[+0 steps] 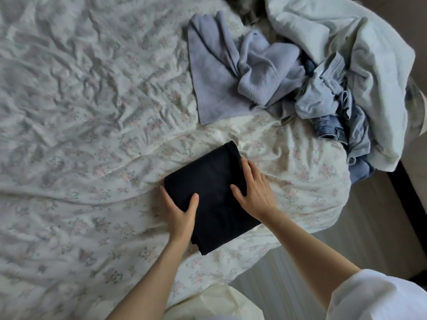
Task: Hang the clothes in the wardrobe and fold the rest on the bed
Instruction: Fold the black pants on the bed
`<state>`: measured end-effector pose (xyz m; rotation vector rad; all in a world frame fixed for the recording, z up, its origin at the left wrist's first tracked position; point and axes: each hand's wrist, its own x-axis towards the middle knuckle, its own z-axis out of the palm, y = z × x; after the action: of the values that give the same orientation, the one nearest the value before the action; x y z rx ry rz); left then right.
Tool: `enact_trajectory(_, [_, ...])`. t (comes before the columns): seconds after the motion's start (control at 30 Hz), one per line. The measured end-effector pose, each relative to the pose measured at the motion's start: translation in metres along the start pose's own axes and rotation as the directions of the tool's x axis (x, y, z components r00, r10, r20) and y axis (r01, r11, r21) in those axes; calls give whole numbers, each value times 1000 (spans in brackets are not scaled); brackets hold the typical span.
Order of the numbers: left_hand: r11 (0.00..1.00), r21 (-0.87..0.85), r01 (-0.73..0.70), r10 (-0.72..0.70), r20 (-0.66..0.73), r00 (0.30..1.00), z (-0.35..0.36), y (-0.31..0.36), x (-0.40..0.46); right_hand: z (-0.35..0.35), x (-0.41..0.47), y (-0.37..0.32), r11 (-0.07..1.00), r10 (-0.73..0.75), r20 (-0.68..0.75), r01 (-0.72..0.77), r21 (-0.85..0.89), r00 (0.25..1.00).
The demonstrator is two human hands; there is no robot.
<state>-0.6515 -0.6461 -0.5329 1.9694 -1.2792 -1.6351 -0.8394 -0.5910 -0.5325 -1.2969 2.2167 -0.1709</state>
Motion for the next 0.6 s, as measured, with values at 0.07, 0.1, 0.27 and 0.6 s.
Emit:
enact_trajectory(0.07, [998, 58, -25, 27, -31, 999, 11, -1, -5, 2, 2, -2, 1000, 11, -11, -11, 6, 1000])
enact_trajectory(0.1, [995, 91, -39, 43, -43, 998, 14, -1, -6, 2, 2, -2, 1000, 11, -19, -11, 16, 1000])
enact_trajectory(0.27, [981, 154, -114, 123, -48, 991, 16, -2, -7, 3, 3, -1, 995, -40, -59, 45, 87, 997])
enact_trajectory(0.6, [992, -47, -119, 109, -170, 979, 15, 19, -10, -1, -2, -17, 993, -4, -174, 25, 116, 985])
